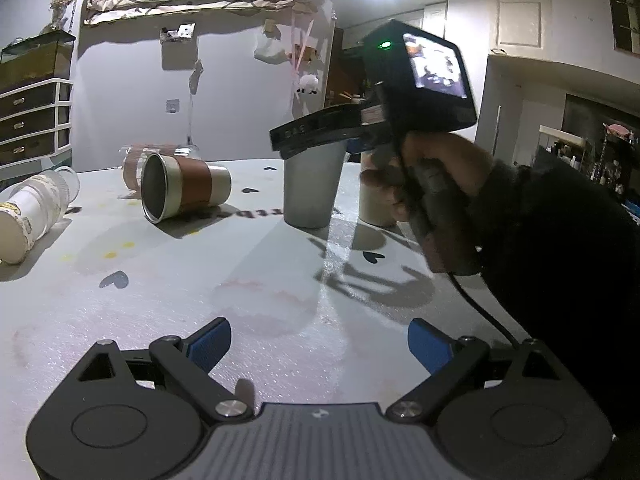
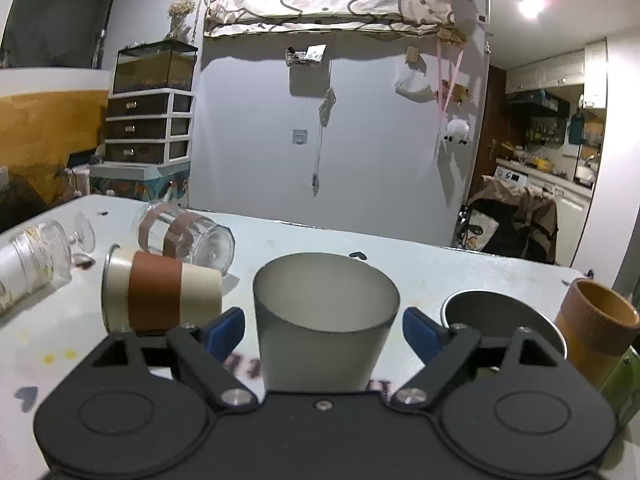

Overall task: Flip cup upright
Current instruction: 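Lower the grey cup rim-up onto the table beside the other cups with the right gripper, then open the right gripper and pull it back from the grey cup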

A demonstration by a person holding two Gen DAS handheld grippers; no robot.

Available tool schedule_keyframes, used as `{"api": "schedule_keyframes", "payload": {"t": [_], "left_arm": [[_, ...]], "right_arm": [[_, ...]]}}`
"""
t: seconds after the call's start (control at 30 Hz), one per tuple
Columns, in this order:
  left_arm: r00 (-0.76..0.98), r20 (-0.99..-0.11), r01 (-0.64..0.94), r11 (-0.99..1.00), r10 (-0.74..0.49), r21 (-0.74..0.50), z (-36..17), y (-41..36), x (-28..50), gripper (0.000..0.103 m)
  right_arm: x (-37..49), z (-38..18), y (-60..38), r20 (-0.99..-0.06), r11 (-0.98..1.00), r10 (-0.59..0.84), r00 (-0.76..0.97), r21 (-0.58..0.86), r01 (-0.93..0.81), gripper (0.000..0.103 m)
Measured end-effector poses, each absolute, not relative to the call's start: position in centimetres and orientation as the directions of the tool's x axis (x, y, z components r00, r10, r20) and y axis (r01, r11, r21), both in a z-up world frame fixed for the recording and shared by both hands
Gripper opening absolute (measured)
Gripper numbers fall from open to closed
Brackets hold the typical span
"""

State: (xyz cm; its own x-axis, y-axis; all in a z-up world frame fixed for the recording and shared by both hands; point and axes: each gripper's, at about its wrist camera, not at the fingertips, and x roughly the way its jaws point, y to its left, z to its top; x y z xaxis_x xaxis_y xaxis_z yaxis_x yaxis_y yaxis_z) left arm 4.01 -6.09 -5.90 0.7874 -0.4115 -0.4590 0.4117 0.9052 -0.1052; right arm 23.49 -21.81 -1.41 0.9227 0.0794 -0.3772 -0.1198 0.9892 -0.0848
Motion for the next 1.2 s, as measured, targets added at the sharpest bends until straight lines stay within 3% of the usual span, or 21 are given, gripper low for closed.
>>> {"api": "schedule_keyframes", "payload": {"t": [0.33,0.7,0.97,1.2], "left_arm": [[0.815,-0.428,0.386,0.917,-0.39,-0.101,-4.3,-5.6,4.2,0.095],[0.836,-0.394,0.373,0.922,-0.381,-0.1,-2.4,-5.6,3.6,0.095],[0.87,-0.37,0.328,0.943,-0.325,-0.056,-2.2,-5.6,2.9,0.103],[0.872,-0.37,0.334,0.942,-0.321,-0.03,-2.3,-6.3,2.7,0.103]], "right_arm": [[15.4,1.2,-24.6,-0.317,0.983,0.163,0.934,-0.03,-0.182,0.092],[6.0,0.6,-28.5,-0.264,0.995,0.093,0.96,-0.017,-0.101,0.097],[1.2,-1.1,-30.6,-0.24,1.0,0.026,0.97,0.011,-0.024,0.101],[-1.0,-1.8,-31.4,-0.205,1.0,-0.016,0.979,0.001,0.017,0.103]]}}
